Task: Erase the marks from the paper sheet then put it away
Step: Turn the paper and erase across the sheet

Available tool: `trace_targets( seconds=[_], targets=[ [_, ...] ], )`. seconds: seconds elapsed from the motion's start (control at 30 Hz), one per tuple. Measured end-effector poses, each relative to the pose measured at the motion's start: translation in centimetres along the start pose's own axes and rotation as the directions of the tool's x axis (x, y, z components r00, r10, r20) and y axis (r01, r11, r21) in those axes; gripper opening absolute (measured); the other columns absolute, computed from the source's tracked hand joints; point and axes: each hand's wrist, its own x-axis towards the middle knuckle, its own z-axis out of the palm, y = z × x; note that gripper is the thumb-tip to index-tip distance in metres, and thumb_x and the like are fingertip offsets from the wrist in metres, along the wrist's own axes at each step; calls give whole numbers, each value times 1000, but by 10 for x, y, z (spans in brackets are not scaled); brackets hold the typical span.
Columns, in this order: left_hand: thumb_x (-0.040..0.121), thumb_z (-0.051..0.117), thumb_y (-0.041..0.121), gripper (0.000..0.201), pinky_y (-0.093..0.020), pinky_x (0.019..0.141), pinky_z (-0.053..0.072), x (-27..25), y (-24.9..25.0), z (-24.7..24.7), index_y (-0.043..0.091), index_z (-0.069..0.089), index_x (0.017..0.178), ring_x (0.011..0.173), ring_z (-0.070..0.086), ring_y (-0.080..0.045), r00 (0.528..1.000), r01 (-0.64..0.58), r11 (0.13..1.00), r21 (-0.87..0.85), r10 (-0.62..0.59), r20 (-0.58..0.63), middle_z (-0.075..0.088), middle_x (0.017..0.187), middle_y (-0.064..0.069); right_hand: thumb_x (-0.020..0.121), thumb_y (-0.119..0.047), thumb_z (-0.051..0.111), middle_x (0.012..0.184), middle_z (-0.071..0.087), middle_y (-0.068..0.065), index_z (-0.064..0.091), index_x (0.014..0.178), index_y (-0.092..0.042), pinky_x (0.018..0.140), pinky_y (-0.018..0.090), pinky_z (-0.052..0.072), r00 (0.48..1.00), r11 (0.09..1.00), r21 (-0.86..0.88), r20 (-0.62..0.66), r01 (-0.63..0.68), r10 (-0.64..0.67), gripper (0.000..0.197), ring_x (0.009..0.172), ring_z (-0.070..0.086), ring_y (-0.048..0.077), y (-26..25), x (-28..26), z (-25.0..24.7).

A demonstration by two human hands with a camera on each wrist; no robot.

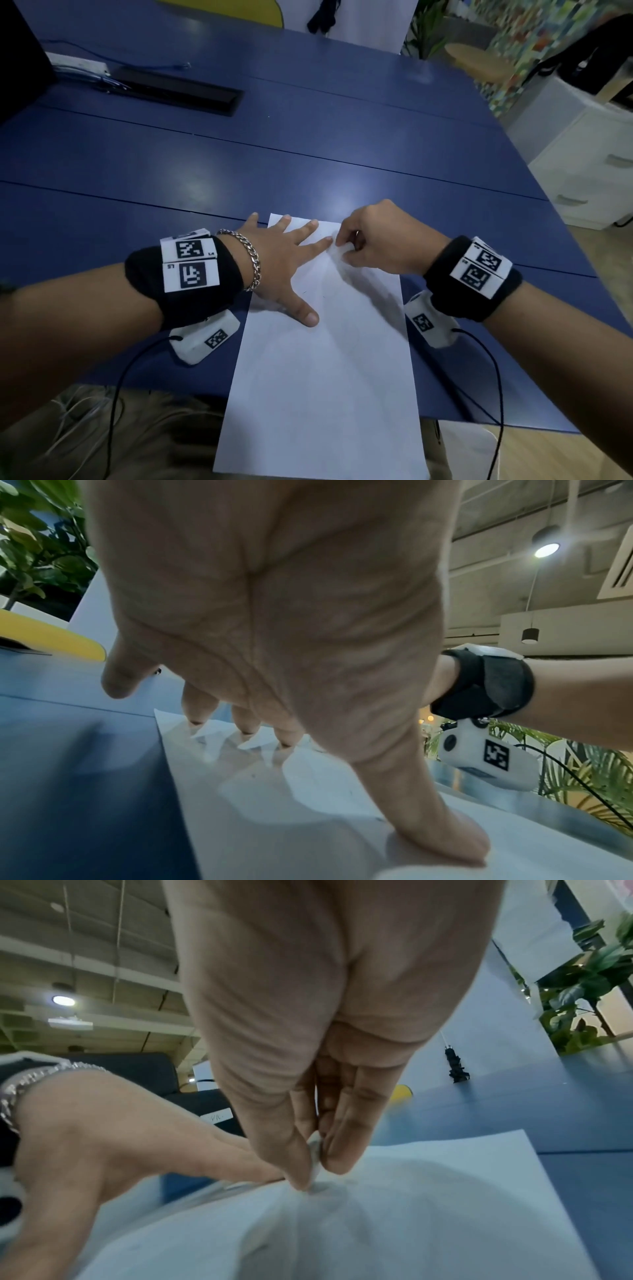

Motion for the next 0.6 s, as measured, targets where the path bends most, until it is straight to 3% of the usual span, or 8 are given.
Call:
trace_targets(
  seconds=[0.2,0.33,0.5,0.6],
  targets=[
    [52,45,109,139,-75,119,-2,1,1,1,50,-26,156,160,-13,-33,1000,14,1000,9,-13,-6,-28,170,11,81,-29,78,85,71,-9,76,103,-24,70,25,55,992,997,-29,101,77,-74,22,73,61,4,-6,-5,2],
    [53,42,110,138,-75,119,-1,1,0,2,49,-27,156,160,-12,-34,1000,11,999,32,-10,-18,-27,170,10,81,-22,74,88,71,-8,77,106,-21,71,25,55,999,999,-41,47,13,-11,25,72,58,3,2,3,-4],
    [50,42,110,139,-76,119,0,1,1,2,50,-26,156,160,-10,-35,1000,19,999,32,-18,-21,-26,171,10,81,-26,74,85,71,-7,76,102,-25,59,11,43,986,988,-87,120,128,-117,21,69,60,7,-9,-6,1],
    [53,42,109,137,-76,119,1,0,2,0,49,-28,155,160,-9,-35,1000,19,999,47,-18,-15,-26,171,9,80,-24,74,87,69,-9,77,105,-24,66,21,51,996,994,-87,74,62,-56,25,69,54,-2,-2,0,-3]
  ],
)
